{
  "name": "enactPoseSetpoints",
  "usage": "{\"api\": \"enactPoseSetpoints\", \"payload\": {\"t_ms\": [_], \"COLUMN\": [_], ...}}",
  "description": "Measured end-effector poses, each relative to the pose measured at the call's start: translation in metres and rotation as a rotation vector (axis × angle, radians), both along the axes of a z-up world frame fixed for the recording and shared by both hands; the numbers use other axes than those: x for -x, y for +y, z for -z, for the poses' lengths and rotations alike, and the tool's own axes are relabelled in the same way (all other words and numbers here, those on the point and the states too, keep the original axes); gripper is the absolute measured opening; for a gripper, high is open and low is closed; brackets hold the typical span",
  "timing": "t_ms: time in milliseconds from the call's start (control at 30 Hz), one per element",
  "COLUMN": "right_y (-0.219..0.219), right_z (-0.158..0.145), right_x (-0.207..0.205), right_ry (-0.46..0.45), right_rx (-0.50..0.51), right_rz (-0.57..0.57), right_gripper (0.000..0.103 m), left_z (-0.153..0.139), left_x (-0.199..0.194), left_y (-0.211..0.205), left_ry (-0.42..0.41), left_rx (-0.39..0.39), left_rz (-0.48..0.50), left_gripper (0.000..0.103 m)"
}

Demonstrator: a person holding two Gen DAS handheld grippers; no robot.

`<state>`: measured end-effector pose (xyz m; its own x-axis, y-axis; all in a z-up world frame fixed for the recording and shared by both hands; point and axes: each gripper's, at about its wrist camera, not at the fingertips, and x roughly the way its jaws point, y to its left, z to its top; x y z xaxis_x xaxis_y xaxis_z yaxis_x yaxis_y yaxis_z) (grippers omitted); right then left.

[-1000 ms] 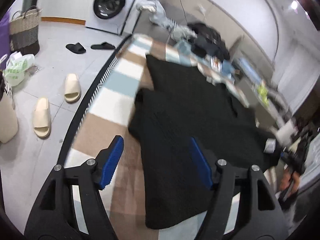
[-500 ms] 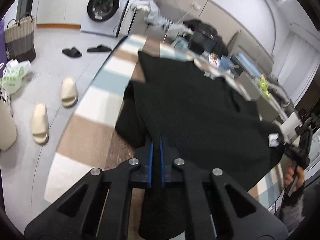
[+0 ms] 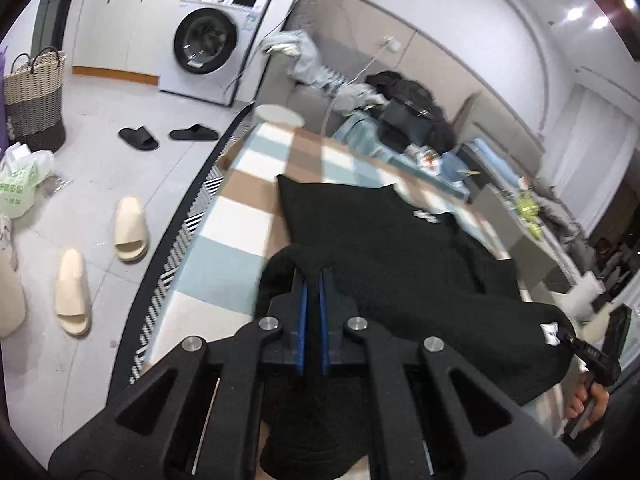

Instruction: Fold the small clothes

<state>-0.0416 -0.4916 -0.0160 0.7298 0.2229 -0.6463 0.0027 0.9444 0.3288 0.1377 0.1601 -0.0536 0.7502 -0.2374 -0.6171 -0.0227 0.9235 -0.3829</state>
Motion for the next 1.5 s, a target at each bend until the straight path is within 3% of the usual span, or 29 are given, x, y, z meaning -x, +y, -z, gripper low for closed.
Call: {"api": "enactPoseSetpoints", "payload": {"t_ms": [133, 200, 267, 300, 333, 367, 433, 533, 700, 800, 1167, 1200, 1267, 1367, 1500], "right_y": [0.001, -0.004, -0.009, -0.011, -0.014, -0.017, -0.025, -0.034, -0.034, -0.024, -0.009, -0.010, -0.008, -0.004, -0.002], "right_z": [0.022, 0.023, 0.022, 0.023, 0.022, 0.022, 0.024, 0.027, 0.035, 0.036, 0.042, 0.043, 0.045, 0.045, 0.046], "right_x": [-0.012, -0.014, -0.016, -0.017, -0.019, -0.018, -0.023, -0.030, -0.043, -0.048, -0.055, -0.056, -0.058, -0.059, -0.055], "right_ry": [0.076, 0.081, 0.090, 0.090, 0.087, 0.087, 0.100, 0.107, 0.147, 0.148, 0.153, 0.153, 0.156, 0.155, 0.156], "right_rx": [0.029, 0.025, 0.050, 0.065, 0.079, 0.071, 0.012, -0.060, -0.135, -0.121, -0.054, -0.054, -0.049, -0.019, -0.025], "right_rz": [0.051, 0.060, 0.078, 0.093, 0.116, 0.120, 0.111, 0.110, 0.099, 0.068, 0.004, 0.003, -0.007, -0.027, -0.061], "right_gripper": [0.008, 0.015, 0.036, 0.043, 0.049, 0.049, 0.050, 0.056, 0.057, 0.057, 0.054, 0.051, 0.039, 0.031, 0.028], "left_z": [0.017, 0.021, 0.025, 0.028, 0.030, 0.032, 0.035, 0.039, 0.052, 0.058, 0.061, 0.061, 0.062, 0.063, 0.061], "left_x": [-0.014, -0.012, -0.009, -0.005, 0.000, 0.000, 0.003, 0.003, -0.009, -0.015, -0.028, -0.029, -0.032, -0.031, -0.020], "left_y": [-0.001, -0.003, -0.001, 0.000, 0.000, 0.002, 0.002, 0.002, -0.002, -0.009, -0.035, -0.037, -0.042, -0.050, -0.061], "left_ry": [0.069, 0.087, 0.098, 0.105, 0.112, 0.123, 0.128, 0.134, 0.173, 0.193, 0.202, 0.204, 0.206, 0.201, 0.193], "left_rx": [-0.010, -0.010, 0.031, 0.036, 0.037, 0.037, 0.053, 0.075, 0.073, 0.077, -0.022, -0.029, -0.038, -0.059, -0.116], "left_rz": [0.003, 0.018, 0.033, 0.035, 0.031, 0.019, 0.007, 0.020, 0.008, 0.022, 0.046, 0.049, 0.070, 0.100, 0.127], "left_gripper": [0.003, 0.003, 0.007, 0.011, 0.024, 0.041, 0.054, 0.054, 0.055, 0.056, 0.058, 0.056, 0.039, 0.029, 0.028]}}
